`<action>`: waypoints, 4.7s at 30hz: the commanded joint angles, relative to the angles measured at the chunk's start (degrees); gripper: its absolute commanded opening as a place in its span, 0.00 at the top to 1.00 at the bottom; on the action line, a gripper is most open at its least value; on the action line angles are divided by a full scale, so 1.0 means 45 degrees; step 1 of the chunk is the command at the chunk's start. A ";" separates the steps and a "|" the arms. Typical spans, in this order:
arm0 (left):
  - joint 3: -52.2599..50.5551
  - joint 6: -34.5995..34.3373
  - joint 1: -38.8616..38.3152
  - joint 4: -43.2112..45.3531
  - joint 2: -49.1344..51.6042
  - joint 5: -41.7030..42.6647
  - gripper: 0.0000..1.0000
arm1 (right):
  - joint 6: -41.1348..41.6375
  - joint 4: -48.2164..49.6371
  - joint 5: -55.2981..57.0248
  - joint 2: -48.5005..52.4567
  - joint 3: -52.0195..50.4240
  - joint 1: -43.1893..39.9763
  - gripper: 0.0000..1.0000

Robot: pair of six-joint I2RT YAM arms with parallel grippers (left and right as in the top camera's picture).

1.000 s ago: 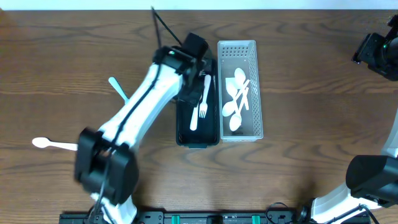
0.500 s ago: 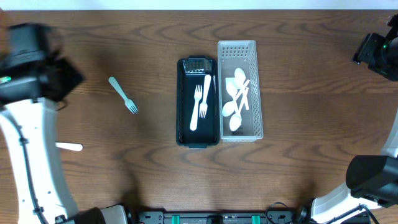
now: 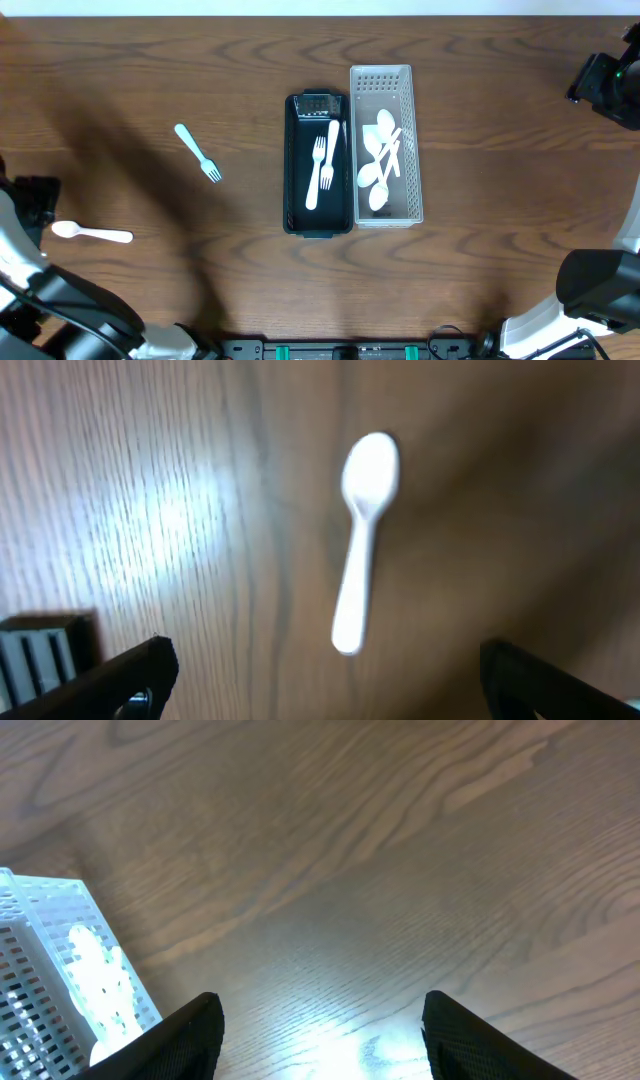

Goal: Pack container
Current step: 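Reach the left gripper to the white spoon and grasp it, then carry the spoon into the green basket and release it, then move the left gripper to the last white fork and grasp it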

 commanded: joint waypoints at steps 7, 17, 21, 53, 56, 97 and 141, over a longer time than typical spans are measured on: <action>-0.1010 -0.0005 0.0248 0.1962 0.2113 0.0617 0.02 | 0.0019 -0.0029 0.0029 -0.0015 0.0107 -0.0034 0.33; -0.1010 -0.0423 0.0243 0.3279 0.4318 0.0602 0.01 | 0.0238 -0.0029 -0.0049 -0.0015 0.0107 -0.0034 0.33; -0.1015 -0.0495 0.0097 0.3614 0.4813 0.0593 0.01 | 0.0544 -0.0019 -0.0053 -0.0015 0.0107 -0.0034 0.33; -0.1015 -0.0486 -0.0923 0.4070 0.5003 0.0505 0.80 | 0.0690 -0.0039 -0.0044 -0.0015 0.0107 -0.0034 0.33; -0.1015 -0.0486 -0.0923 0.4036 0.4998 0.0505 0.94 | 0.0685 -0.0068 -0.0044 -0.0015 0.0107 -0.0034 0.33; 0.2511 0.3055 -1.5577 0.2127 0.3230 0.2030 0.94 | 0.0291 -0.0155 -0.0044 -0.0015 0.0107 -0.0034 0.33; 0.2710 -0.0160 -1.0035 -0.0471 0.4245 -0.0010 0.34 | 0.0199 -0.0549 -0.0044 -0.0015 0.0107 -0.0034 0.33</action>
